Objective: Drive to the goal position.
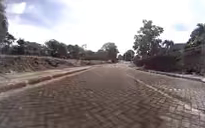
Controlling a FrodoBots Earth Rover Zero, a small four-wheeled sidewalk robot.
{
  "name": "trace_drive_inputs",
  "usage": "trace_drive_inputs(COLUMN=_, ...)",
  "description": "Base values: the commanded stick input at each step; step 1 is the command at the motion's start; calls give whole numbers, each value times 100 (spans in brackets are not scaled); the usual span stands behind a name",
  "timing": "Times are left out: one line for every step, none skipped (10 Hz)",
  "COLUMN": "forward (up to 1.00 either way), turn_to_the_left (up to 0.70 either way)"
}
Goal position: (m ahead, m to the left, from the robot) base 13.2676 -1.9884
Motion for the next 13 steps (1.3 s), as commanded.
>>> trace_drive_inputs(forward=70, turn_to_the_left=0)
trace_drive_inputs(forward=70, turn_to_the_left=-15)
trace_drive_inputs(forward=70, turn_to_the_left=-27)
trace_drive_inputs(forward=70, turn_to_the_left=-5)
trace_drive_inputs(forward=70, turn_to_the_left=0)
trace_drive_inputs(forward=70, turn_to_the_left=0)
trace_drive_inputs(forward=70, turn_to_the_left=0)
trace_drive_inputs(forward=70, turn_to_the_left=0)
trace_drive_inputs(forward=70, turn_to_the_left=0)
trace_drive_inputs(forward=70, turn_to_the_left=0)
trace_drive_inputs(forward=70, turn_to_the_left=0)
trace_drive_inputs(forward=70, turn_to_the_left=0)
trace_drive_inputs(forward=70, turn_to_the_left=0)
